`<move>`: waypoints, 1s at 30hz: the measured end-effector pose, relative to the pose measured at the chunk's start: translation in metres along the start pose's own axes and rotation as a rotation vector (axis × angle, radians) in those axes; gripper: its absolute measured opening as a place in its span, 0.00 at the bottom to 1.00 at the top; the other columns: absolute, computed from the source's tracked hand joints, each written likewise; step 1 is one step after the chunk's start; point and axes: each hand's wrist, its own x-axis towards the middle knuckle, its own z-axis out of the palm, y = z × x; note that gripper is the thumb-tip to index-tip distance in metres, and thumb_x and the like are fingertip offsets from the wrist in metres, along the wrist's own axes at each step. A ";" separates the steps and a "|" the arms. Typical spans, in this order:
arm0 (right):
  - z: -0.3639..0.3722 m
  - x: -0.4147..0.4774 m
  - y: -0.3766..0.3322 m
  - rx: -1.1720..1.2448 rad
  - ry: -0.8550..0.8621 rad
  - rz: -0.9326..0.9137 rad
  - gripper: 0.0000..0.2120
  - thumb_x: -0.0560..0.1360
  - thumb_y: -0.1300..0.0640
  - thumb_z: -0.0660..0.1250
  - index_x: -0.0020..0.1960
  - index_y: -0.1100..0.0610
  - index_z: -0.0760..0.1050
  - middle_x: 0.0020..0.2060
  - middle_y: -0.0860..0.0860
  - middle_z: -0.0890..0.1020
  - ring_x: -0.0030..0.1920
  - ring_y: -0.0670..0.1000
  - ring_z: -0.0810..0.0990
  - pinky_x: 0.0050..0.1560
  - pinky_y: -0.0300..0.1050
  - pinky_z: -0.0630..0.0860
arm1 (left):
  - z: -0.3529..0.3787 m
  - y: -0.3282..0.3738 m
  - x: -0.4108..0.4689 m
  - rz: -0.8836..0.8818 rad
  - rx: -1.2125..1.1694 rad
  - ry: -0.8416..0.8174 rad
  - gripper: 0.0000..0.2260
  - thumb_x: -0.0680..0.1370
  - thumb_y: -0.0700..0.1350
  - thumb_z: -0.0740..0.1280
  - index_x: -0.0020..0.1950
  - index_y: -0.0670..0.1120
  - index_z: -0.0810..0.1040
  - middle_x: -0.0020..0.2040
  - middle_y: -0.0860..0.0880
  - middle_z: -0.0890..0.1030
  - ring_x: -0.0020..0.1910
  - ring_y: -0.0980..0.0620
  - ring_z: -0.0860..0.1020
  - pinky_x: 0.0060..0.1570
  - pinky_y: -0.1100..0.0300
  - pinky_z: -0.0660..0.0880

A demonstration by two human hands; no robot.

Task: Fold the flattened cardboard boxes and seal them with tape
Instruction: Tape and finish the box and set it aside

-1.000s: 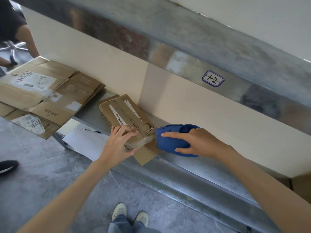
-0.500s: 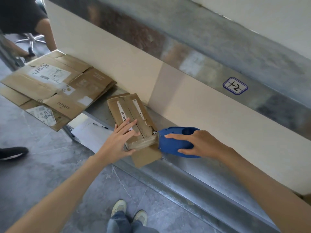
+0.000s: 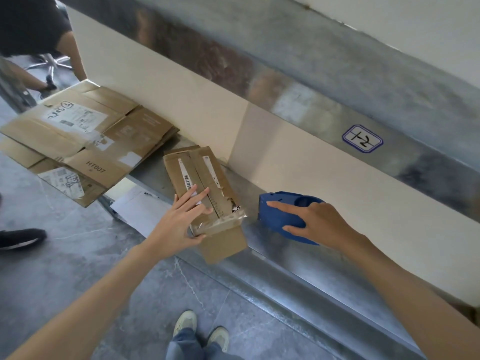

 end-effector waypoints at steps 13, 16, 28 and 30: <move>0.023 0.039 -0.040 -0.193 -0.012 -0.048 0.30 0.83 0.45 0.57 0.78 0.35 0.44 0.24 0.48 0.62 0.25 0.48 0.60 0.27 0.44 0.58 | 0.003 0.000 0.003 0.006 0.017 0.031 0.22 0.69 0.49 0.79 0.61 0.50 0.79 0.79 0.53 0.61 0.81 0.48 0.51 0.74 0.41 0.63; 0.028 0.050 -0.047 -0.233 -0.013 -0.055 0.30 0.84 0.45 0.56 0.80 0.38 0.45 0.25 0.50 0.63 0.25 0.48 0.60 0.26 0.44 0.55 | 0.006 0.000 0.003 0.011 0.012 0.036 0.22 0.69 0.48 0.80 0.60 0.49 0.79 0.79 0.53 0.62 0.81 0.48 0.52 0.73 0.44 0.64; 0.068 0.033 -0.025 0.384 0.265 0.283 0.34 0.77 0.43 0.68 0.77 0.36 0.55 0.23 0.43 0.68 0.23 0.43 0.68 0.25 0.34 0.63 | 0.006 -0.001 0.001 -0.013 -0.007 0.019 0.22 0.70 0.49 0.78 0.61 0.52 0.77 0.80 0.55 0.59 0.81 0.52 0.48 0.71 0.34 0.64; 0.080 0.021 -0.017 0.454 0.326 0.353 0.32 0.76 0.43 0.69 0.74 0.35 0.56 0.28 0.44 0.74 0.24 0.43 0.71 0.26 0.33 0.62 | 0.006 -0.002 0.002 -0.009 -0.005 0.022 0.22 0.70 0.49 0.79 0.61 0.52 0.77 0.80 0.55 0.60 0.81 0.52 0.48 0.71 0.34 0.65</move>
